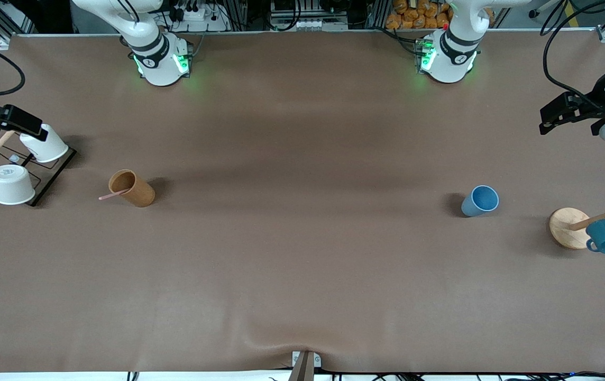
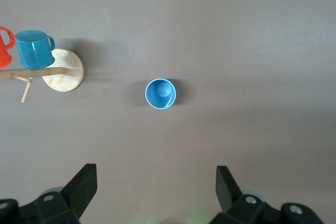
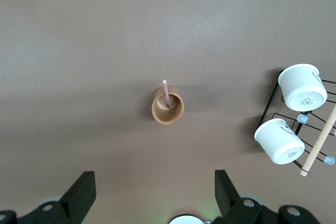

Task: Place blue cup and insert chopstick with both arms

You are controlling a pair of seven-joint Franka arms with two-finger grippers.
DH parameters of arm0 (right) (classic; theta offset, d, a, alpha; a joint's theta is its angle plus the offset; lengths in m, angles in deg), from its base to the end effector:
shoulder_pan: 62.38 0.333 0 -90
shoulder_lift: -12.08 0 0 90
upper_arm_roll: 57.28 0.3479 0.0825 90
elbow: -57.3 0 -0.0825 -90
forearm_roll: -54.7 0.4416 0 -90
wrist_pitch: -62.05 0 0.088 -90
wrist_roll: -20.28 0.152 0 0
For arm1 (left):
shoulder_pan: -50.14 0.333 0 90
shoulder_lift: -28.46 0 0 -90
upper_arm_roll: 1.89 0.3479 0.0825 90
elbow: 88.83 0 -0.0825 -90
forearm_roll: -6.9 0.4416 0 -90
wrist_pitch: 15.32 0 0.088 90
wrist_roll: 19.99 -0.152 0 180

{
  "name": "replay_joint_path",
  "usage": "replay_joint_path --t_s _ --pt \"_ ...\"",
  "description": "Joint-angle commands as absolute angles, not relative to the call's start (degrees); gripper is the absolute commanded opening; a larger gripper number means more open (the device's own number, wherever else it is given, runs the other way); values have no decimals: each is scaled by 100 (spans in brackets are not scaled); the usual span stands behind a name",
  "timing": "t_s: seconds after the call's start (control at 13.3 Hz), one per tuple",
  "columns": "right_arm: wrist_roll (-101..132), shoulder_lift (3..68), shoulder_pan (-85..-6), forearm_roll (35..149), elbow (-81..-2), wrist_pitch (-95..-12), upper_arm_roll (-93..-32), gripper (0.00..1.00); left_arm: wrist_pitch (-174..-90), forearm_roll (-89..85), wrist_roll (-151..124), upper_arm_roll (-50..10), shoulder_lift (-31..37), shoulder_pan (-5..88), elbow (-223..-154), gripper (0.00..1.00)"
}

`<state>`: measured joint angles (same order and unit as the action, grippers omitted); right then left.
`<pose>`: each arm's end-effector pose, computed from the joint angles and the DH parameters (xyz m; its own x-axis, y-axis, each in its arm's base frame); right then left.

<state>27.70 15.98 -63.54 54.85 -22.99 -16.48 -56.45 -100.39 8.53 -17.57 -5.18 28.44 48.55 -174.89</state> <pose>0.6095 -0.0034 0.6413 0.9861 -0.1342 -0.0983 -0.1340 -0.9909 0.0092 0.6011 -0.0468 0.6399 0.9990 -0.0405 -0.0164 -0.0409 -0.9987 -0.0291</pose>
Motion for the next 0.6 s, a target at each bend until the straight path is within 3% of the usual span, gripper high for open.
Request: replay_joint_path --t_s 0.0,0.53 --pt "2731 1568 -6484 5488 -2330 -1591 -5552 100 -9952 760 -1841 -488 2969 4864 -17523 100" --pt "2696 2033 -6300 5461 -2321 -1477 -5543 100 -9952 751 -1841 -488 2864 4864 -17531 100"
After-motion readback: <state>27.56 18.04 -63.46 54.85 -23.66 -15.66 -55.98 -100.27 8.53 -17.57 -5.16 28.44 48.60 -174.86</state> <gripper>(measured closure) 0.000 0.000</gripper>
